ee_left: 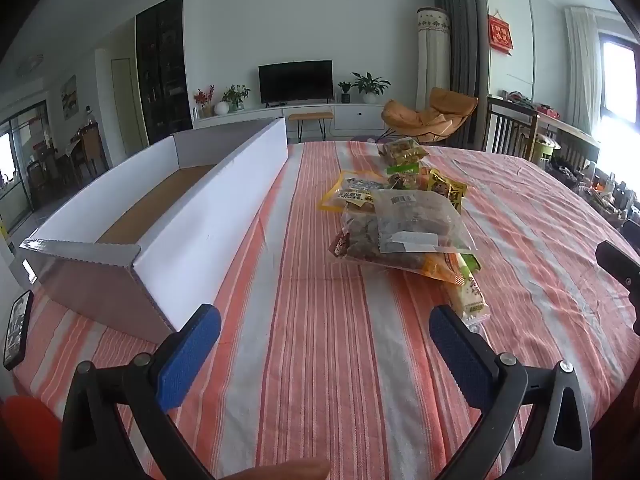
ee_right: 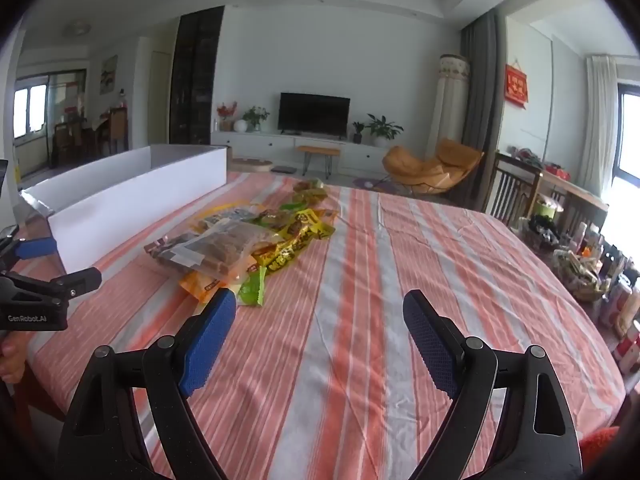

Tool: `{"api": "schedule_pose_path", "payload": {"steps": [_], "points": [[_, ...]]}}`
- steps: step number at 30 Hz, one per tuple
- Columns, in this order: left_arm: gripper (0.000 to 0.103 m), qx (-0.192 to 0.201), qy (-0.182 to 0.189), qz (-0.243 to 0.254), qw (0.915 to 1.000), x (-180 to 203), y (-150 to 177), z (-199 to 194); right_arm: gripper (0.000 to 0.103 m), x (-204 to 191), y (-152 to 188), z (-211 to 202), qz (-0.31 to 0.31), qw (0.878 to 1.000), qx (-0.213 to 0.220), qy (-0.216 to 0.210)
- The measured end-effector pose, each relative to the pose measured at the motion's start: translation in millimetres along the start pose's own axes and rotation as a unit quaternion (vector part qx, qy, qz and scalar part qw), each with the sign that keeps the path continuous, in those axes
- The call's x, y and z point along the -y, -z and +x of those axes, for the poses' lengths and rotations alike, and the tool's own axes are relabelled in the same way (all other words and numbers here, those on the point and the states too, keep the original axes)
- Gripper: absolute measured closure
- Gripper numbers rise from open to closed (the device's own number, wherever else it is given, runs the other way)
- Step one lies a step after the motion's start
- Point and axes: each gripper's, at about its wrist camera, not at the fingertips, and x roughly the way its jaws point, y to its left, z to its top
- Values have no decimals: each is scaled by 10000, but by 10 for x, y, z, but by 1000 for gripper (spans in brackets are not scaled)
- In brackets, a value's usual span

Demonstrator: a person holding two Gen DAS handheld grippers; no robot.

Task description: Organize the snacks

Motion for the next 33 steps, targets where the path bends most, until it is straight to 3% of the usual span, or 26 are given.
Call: {"api": "schedule_pose_path", "payload": {"steps": [33], "points": [[0,7,-97,85,9999,15,21,23,15,42,28,31,34,10000,-18,21]]}}
